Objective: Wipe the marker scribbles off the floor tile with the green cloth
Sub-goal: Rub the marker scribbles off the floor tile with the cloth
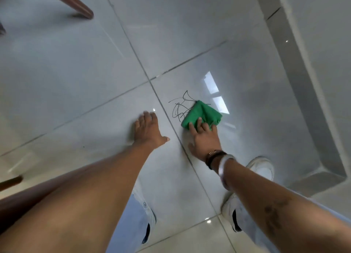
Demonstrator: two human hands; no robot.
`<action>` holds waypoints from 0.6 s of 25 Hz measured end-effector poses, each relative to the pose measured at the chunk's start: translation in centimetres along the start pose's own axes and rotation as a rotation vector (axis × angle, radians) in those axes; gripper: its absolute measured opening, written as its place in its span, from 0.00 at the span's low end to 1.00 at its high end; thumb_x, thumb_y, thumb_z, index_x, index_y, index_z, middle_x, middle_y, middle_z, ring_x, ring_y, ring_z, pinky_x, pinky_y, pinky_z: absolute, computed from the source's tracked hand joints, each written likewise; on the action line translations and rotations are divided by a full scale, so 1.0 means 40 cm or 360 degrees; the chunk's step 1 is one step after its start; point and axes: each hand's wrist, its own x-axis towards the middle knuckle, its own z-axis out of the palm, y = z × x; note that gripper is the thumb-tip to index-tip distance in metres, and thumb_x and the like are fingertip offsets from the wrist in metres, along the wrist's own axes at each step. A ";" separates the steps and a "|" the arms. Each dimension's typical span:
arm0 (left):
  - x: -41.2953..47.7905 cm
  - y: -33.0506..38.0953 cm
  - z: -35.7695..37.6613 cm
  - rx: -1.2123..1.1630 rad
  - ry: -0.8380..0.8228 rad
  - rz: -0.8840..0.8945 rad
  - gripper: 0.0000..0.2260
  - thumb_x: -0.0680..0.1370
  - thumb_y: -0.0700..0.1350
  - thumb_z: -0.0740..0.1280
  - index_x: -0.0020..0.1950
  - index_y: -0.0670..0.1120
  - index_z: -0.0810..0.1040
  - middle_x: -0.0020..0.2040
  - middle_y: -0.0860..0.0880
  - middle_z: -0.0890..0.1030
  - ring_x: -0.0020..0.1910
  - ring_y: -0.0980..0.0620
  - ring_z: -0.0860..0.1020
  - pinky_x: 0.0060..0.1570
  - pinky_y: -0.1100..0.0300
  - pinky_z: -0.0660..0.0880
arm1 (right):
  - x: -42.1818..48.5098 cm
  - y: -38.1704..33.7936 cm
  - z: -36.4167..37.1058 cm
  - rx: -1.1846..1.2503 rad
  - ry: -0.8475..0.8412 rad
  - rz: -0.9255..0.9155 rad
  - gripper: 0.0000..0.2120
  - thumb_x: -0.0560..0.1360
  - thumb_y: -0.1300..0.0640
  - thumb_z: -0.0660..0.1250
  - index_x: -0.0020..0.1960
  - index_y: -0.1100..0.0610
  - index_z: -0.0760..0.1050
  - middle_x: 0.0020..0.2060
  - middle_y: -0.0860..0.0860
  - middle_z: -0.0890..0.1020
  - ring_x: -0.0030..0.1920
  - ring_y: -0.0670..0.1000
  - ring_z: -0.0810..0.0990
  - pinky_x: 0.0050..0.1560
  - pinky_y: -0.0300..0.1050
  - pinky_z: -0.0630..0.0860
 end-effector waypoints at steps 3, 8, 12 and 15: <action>0.011 -0.002 0.036 0.0082 -0.0058 0.0004 0.54 0.67 0.64 0.73 0.79 0.41 0.46 0.80 0.37 0.44 0.79 0.39 0.47 0.77 0.44 0.48 | -0.013 0.015 0.028 0.0091 0.0120 0.0104 0.41 0.72 0.37 0.56 0.77 0.59 0.56 0.77 0.59 0.60 0.72 0.60 0.63 0.69 0.65 0.56; -0.002 -0.013 0.074 0.0205 -0.0045 0.0032 0.57 0.66 0.68 0.70 0.79 0.42 0.40 0.80 0.36 0.38 0.79 0.39 0.44 0.77 0.43 0.46 | 0.007 0.118 0.024 -0.0316 -0.0002 -0.0275 0.42 0.74 0.31 0.45 0.79 0.56 0.50 0.80 0.54 0.48 0.79 0.56 0.46 0.75 0.66 0.38; -0.004 -0.011 0.094 0.0212 -0.0026 0.0028 0.59 0.65 0.70 0.70 0.79 0.42 0.38 0.79 0.36 0.35 0.79 0.38 0.41 0.77 0.43 0.45 | 0.035 0.222 -0.010 -0.0669 -0.0095 -0.0905 0.42 0.72 0.30 0.41 0.78 0.54 0.54 0.79 0.53 0.54 0.78 0.57 0.52 0.73 0.67 0.38; 0.004 -0.007 0.100 0.0269 -0.0018 0.0011 0.60 0.65 0.72 0.67 0.79 0.42 0.38 0.79 0.35 0.36 0.79 0.38 0.42 0.76 0.40 0.43 | 0.088 0.253 -0.024 -0.0460 0.0114 -0.0271 0.42 0.72 0.27 0.34 0.78 0.49 0.49 0.80 0.49 0.50 0.79 0.55 0.47 0.70 0.67 0.31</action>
